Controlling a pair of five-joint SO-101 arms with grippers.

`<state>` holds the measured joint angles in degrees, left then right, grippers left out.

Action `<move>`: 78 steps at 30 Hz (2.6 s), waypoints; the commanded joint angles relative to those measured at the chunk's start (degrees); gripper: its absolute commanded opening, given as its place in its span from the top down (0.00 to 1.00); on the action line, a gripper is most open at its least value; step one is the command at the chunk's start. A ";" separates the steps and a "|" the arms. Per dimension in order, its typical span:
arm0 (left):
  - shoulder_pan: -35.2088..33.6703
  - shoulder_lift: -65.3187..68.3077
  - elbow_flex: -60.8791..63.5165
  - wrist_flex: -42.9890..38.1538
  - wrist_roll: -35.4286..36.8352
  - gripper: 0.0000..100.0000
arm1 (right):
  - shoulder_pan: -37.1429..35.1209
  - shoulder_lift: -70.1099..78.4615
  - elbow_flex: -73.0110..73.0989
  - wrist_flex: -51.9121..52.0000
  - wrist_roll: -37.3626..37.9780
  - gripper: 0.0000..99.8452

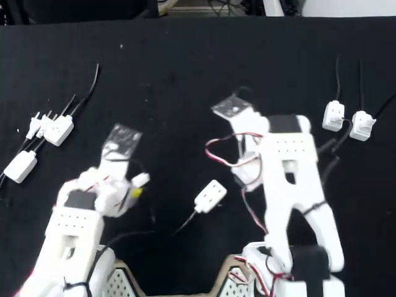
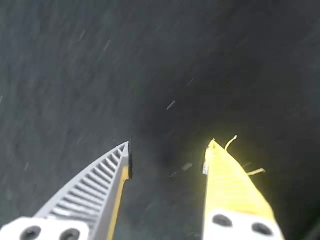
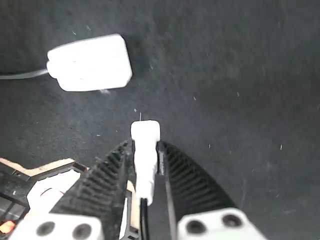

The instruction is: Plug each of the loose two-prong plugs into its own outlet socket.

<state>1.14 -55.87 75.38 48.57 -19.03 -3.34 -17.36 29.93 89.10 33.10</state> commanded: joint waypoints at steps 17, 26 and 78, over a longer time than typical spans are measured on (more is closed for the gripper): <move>-10.15 -48.26 22.02 11.16 1.76 0.76 | -8.88 11.82 -14.29 7.56 -7.38 0.99; -10.15 -48.09 21.93 12.04 1.76 0.76 | -9.76 11.91 -7.78 -1.67 -7.38 0.99; -10.15 -48.09 21.93 12.22 1.76 0.76 | -11.96 12.44 -3.21 -5.27 -5.01 0.99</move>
<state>-8.35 -103.43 96.04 60.53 -17.80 -14.42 -4.70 26.95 83.82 27.74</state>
